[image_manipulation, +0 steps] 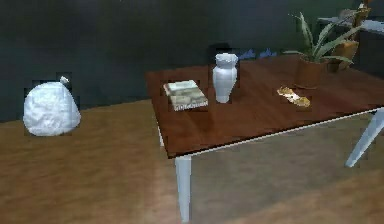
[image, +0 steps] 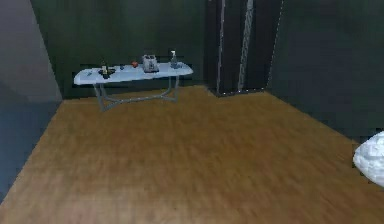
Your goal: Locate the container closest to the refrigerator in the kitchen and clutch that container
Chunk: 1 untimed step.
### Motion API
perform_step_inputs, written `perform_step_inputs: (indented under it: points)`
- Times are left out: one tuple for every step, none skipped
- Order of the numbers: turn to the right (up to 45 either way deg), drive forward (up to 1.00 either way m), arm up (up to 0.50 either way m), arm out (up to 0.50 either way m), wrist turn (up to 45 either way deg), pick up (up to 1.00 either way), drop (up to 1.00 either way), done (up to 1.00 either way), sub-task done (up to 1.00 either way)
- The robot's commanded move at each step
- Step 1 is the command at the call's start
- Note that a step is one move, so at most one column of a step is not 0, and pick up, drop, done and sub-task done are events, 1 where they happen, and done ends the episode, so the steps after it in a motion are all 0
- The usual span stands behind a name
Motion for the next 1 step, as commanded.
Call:
perform_step_inputs:
  points:
    - [0.0, 1.00, 0.00, 0.00, 0.0, 0.00, 0.00, 0.00, 0.00]
